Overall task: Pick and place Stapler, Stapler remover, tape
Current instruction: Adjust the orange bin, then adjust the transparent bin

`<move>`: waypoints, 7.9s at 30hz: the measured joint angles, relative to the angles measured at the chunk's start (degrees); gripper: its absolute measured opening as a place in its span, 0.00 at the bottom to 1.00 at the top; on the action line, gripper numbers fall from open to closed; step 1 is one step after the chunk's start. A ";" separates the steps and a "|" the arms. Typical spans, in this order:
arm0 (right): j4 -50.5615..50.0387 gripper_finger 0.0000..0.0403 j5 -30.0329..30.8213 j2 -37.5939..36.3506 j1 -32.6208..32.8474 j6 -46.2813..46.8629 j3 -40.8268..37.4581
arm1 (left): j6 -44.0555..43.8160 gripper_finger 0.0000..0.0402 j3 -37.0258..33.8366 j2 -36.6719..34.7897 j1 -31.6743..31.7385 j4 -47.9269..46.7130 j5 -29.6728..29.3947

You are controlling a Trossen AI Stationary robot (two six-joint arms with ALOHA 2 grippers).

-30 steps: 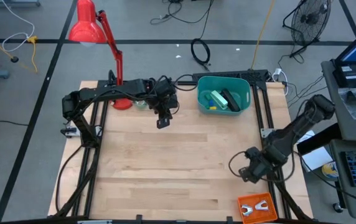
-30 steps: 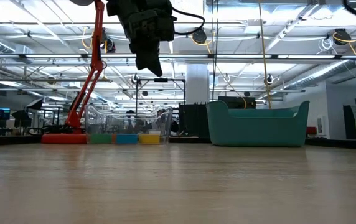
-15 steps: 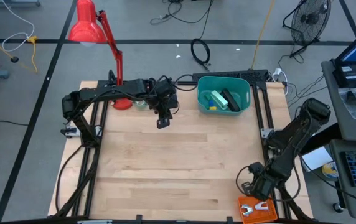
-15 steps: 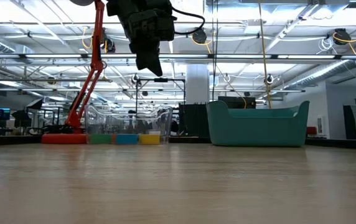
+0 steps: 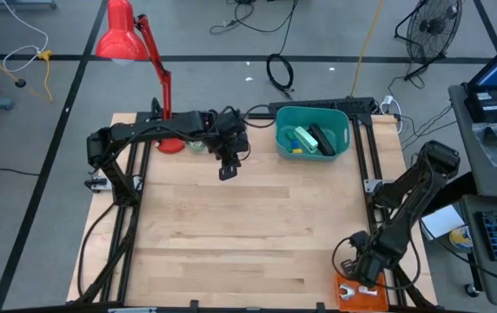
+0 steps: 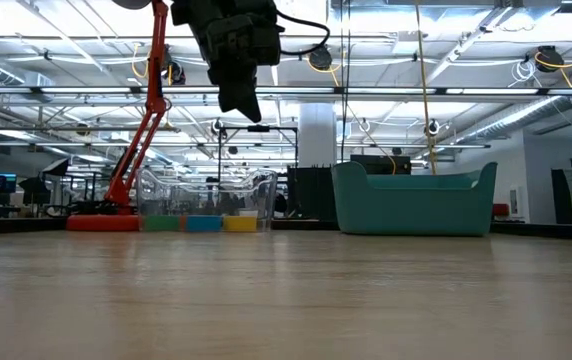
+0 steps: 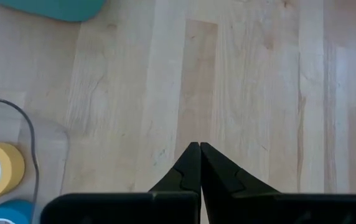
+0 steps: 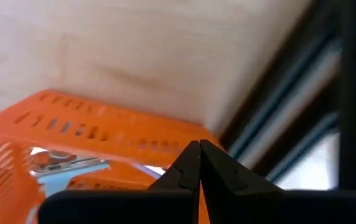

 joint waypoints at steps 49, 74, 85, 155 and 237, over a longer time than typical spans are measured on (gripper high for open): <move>13.00 0.00 37.80 -18.41 -59.62 -66.27 0.04 | -4.44 0.00 -15.89 -8.00 16.58 -7.96 0.86; 13.44 0.00 38.07 -18.41 -59.64 -66.00 0.04 | 2.86 0.00 -33.75 -8.52 12.77 11.84 -12.61; 13.43 0.00 39.53 -18.41 -59.63 -66.18 0.04 | 2.17 0.00 -33.75 -10.39 9.80 10.38 -9.41; 29.96 0.00 43.77 -18.65 -57.24 -73.32 0.04 | -2.01 0.00 -33.73 -16.04 27.33 11.58 -20.66; 30.01 0.00 43.57 -18.63 -57.24 -74.28 0.06 | 3.76 0.00 -32.54 -14.97 17.19 8.46 -22.75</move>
